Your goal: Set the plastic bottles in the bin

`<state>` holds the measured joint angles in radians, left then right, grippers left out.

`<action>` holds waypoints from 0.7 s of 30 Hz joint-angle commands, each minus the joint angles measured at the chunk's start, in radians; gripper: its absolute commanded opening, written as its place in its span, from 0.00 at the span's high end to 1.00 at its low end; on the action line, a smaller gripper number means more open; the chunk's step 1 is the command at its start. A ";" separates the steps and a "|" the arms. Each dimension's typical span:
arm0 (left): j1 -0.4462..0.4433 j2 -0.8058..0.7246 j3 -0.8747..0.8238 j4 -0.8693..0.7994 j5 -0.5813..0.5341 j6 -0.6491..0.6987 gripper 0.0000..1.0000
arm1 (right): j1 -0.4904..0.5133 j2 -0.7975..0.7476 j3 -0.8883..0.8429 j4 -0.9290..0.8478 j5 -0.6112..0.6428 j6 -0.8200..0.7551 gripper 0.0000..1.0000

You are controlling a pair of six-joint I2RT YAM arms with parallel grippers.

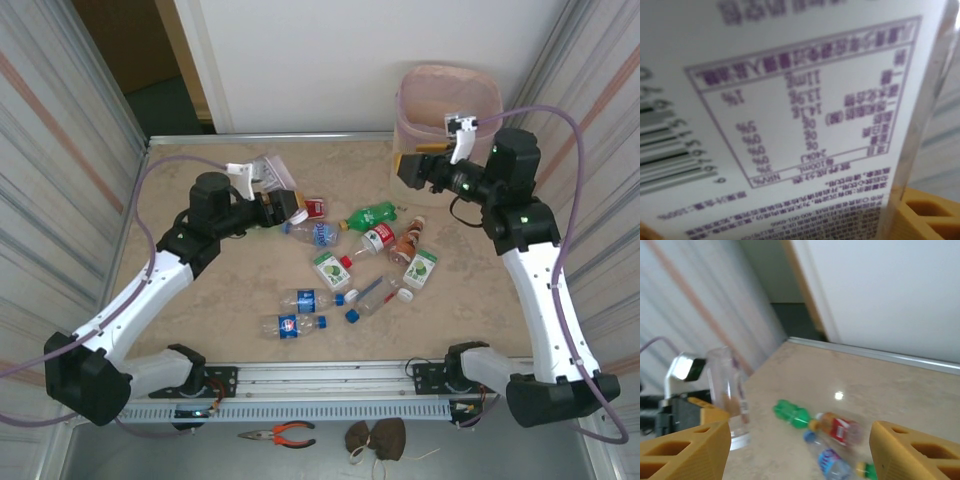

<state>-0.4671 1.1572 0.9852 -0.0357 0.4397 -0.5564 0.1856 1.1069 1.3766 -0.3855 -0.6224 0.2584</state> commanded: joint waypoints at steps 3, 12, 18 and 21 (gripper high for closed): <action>-0.017 -0.040 0.030 0.181 0.270 0.237 0.59 | 0.106 -0.030 -0.010 0.156 -0.125 0.015 0.27; -0.056 -0.068 0.101 0.224 0.517 0.442 0.65 | 0.283 -0.007 0.008 0.257 -0.195 -0.004 0.18; -0.095 -0.053 0.167 0.202 0.613 0.493 0.65 | 0.381 0.028 0.042 0.253 -0.210 -0.047 0.11; -0.129 -0.039 0.203 0.141 0.634 0.545 0.65 | 0.427 0.049 0.058 0.248 -0.238 -0.065 0.08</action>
<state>-0.5720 1.1156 1.1328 0.1310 0.9955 -0.0963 0.5785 1.1419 1.3911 -0.1577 -0.8150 0.2291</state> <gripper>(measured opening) 0.668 0.913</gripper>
